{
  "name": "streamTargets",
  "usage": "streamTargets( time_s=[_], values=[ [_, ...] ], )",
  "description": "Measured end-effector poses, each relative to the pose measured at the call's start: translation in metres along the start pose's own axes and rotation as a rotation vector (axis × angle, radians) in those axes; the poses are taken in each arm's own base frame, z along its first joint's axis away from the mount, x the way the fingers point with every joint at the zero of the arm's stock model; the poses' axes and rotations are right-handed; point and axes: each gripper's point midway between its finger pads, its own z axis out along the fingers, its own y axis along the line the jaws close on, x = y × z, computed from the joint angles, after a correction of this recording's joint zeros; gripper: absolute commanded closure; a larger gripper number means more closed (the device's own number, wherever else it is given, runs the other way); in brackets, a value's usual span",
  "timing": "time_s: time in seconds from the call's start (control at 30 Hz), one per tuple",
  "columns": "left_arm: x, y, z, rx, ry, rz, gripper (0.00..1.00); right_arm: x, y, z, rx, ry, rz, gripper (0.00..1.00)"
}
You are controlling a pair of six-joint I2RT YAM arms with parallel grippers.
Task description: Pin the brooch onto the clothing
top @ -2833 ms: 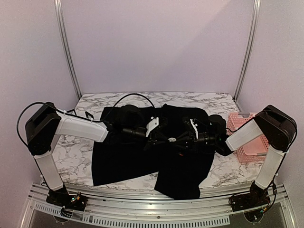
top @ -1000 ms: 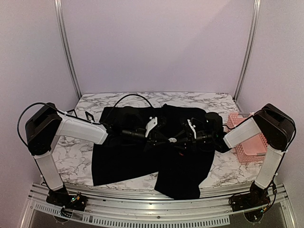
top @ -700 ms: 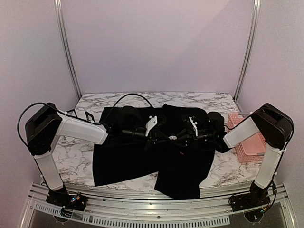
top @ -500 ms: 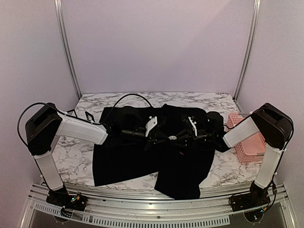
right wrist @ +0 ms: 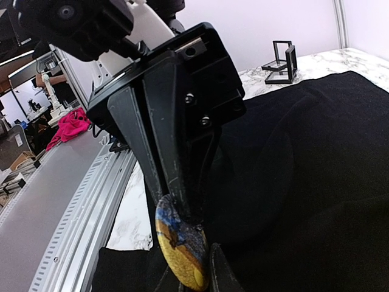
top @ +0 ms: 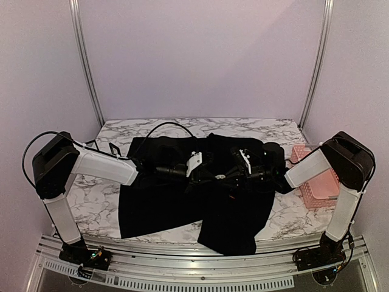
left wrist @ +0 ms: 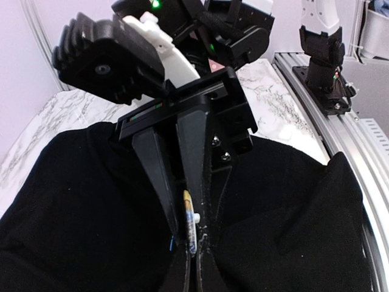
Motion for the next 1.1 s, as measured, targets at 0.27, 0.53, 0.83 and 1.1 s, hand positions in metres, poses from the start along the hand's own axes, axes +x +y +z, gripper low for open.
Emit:
streamTargets(
  time_s=[0.27,0.53,0.83,1.1],
  values=[
    [-0.001,0.002,-0.002,-0.016,0.011,0.086,1.0,-0.003,-0.003,0.0,-0.002,-0.004,0.009,0.91],
    [-0.003,0.003,-0.002,-0.029,0.014,0.161,1.0,-0.006,-0.004,-0.001,-0.004,-0.018,0.031,0.91],
    [-0.009,0.004,-0.003,-0.046,0.009,0.271,1.0,-0.013,-0.002,-0.004,-0.022,-0.048,0.047,0.91],
    [-0.013,0.005,-0.002,-0.057,0.001,0.375,1.0,-0.017,-0.002,-0.008,-0.023,-0.071,0.049,0.92]
  ],
)
